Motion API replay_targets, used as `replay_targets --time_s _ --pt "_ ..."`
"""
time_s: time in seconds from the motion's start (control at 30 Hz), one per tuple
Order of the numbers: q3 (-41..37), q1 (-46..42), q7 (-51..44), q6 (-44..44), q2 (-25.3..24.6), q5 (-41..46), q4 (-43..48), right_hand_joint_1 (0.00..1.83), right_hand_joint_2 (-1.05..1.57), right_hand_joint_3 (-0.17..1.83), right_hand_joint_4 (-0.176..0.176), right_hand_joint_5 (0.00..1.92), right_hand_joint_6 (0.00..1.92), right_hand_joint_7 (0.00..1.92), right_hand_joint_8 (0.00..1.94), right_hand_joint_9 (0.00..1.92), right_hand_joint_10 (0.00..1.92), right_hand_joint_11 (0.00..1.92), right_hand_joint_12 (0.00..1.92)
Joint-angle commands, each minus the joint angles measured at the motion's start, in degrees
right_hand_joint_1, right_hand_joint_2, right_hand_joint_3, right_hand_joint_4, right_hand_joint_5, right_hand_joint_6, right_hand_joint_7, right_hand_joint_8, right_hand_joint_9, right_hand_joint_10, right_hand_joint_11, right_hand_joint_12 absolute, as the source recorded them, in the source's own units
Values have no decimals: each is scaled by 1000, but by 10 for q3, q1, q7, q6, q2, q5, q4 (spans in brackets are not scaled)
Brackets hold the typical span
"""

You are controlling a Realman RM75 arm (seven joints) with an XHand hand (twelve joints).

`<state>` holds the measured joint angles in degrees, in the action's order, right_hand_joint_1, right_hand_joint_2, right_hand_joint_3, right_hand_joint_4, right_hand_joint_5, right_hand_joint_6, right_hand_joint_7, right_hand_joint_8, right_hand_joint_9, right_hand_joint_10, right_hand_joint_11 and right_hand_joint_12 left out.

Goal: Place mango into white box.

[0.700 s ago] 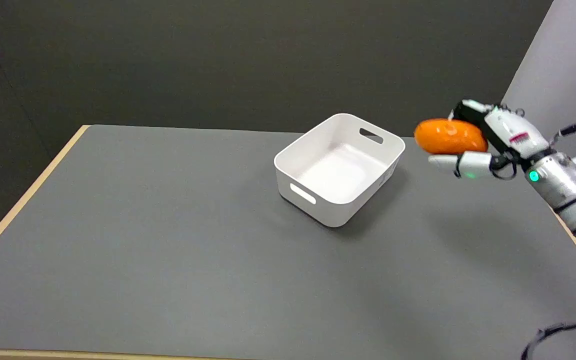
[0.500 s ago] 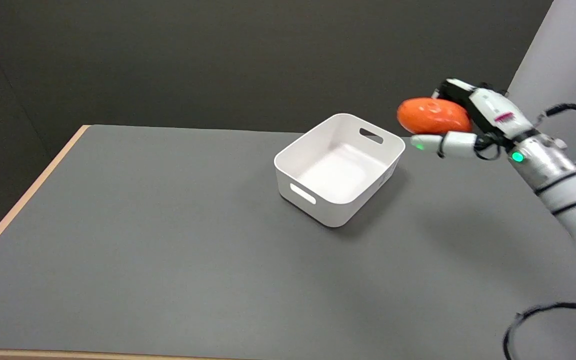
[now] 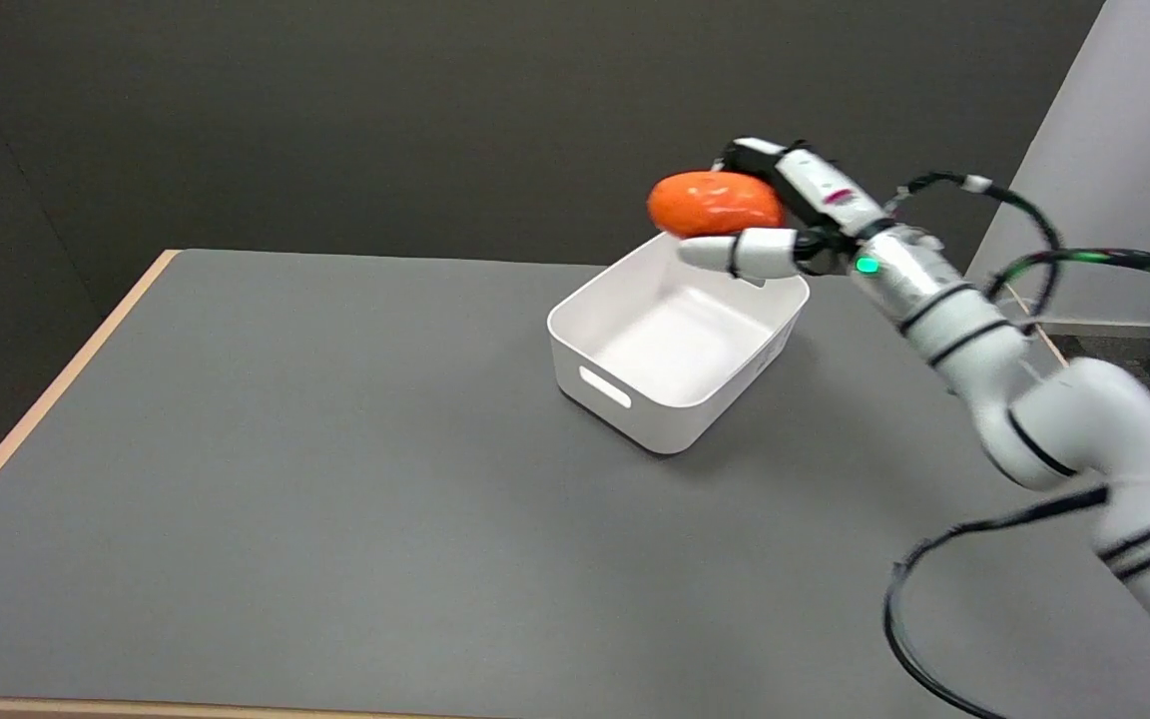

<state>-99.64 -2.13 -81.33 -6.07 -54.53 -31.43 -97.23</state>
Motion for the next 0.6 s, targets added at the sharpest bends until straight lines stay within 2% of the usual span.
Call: replay_targets --time_s 0.03,0.23,0.6 --pt "347 331 2 48 -30 30 311 989 1124 385 -85 651 1548 839 1941 936 1921 325 1921" --pt "332 311 2 57 -24 33 328 994 1118 386 -87 659 1538 859 1941 944 1921 359 1921" --pt "261 232 2 81 -5 34 287 998 1112 390 -88 665 1529 854 1941 947 1921 364 1921"
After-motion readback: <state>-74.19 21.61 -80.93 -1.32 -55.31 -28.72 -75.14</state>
